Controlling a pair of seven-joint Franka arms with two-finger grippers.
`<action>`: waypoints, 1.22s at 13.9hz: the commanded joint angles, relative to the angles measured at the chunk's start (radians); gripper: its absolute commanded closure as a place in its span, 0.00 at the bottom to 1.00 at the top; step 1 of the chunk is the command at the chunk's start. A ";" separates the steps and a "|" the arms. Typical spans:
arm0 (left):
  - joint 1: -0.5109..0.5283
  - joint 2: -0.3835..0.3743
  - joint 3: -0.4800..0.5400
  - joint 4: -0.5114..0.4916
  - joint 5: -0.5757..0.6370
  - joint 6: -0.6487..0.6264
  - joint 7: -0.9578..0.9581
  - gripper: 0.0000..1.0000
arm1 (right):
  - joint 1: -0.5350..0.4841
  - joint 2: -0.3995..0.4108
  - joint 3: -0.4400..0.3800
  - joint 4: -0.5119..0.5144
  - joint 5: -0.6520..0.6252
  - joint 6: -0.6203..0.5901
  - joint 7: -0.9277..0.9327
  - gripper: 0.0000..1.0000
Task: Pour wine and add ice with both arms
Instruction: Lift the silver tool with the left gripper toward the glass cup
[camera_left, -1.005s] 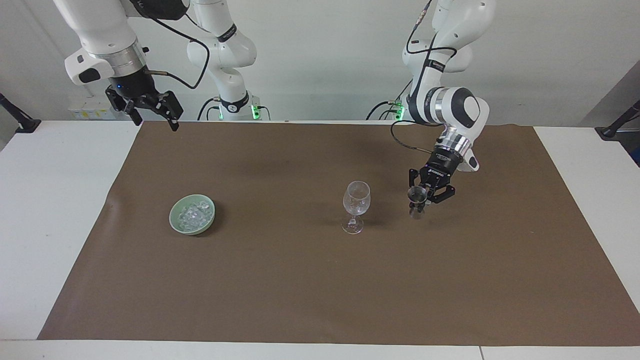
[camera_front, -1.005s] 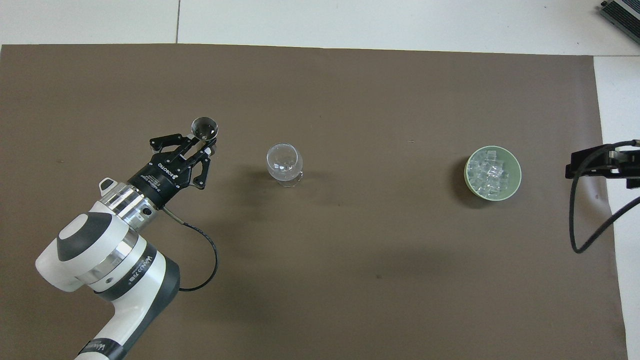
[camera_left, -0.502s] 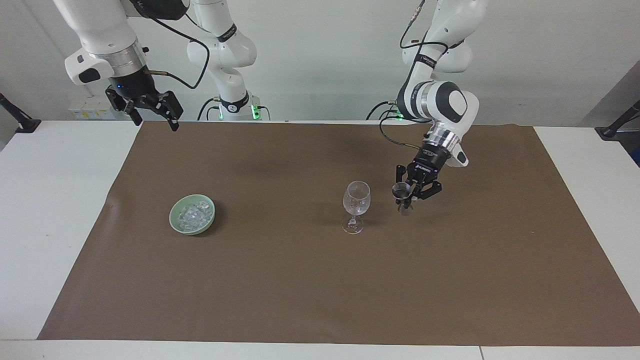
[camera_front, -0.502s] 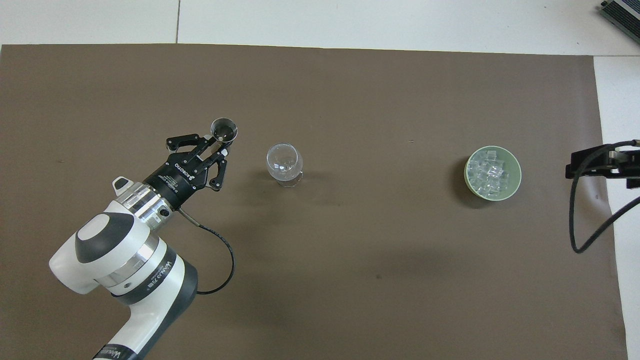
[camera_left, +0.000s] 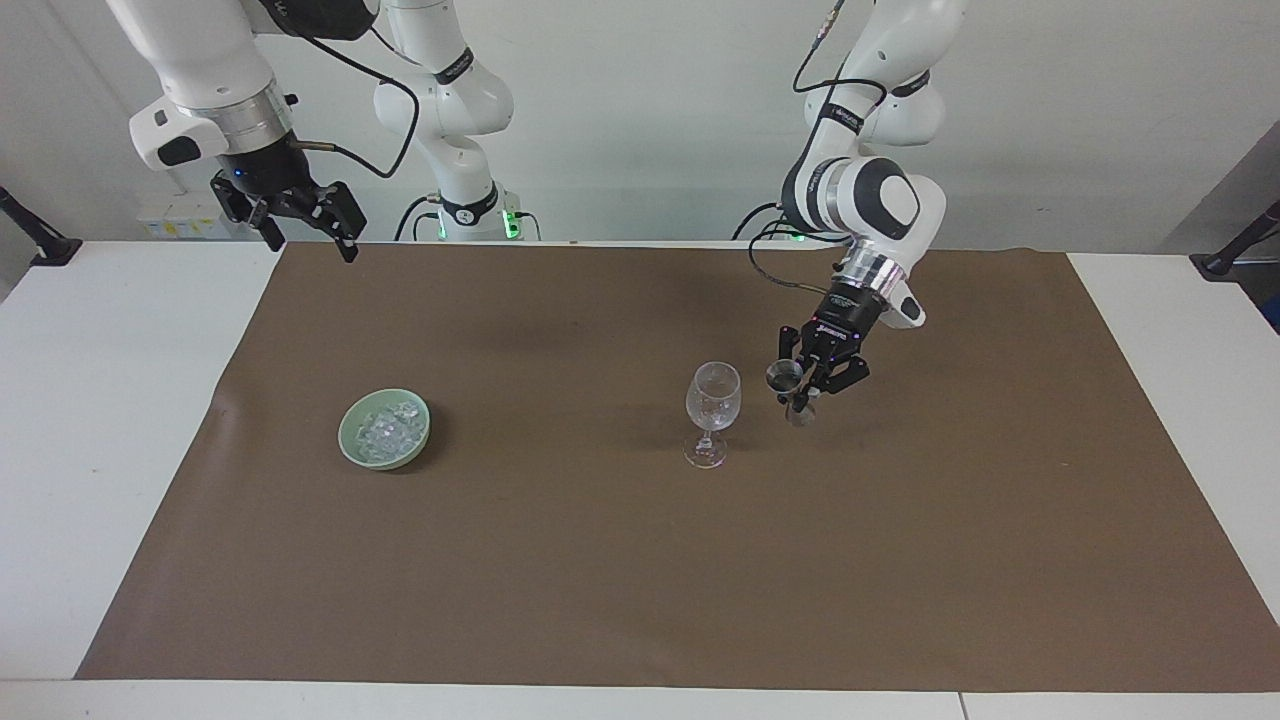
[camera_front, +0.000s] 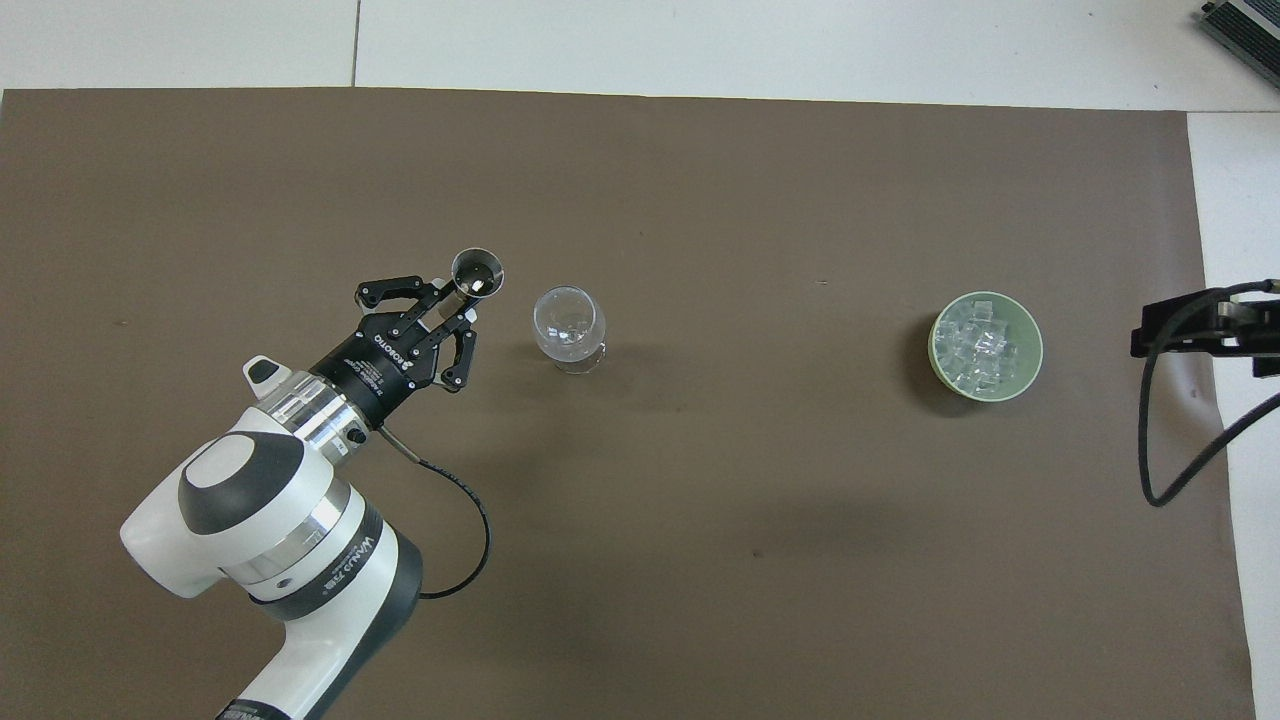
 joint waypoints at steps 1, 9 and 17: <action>-0.031 -0.005 0.005 0.013 -0.028 0.044 0.047 1.00 | -0.010 -0.023 0.005 -0.022 0.023 -0.010 -0.016 0.00; -0.071 0.001 -0.002 0.040 -0.019 0.125 0.119 1.00 | -0.010 -0.023 0.005 -0.022 0.023 -0.010 -0.016 0.00; -0.105 0.019 -0.005 0.076 -0.011 0.191 0.174 1.00 | -0.010 -0.023 0.005 -0.022 0.023 -0.010 -0.016 0.00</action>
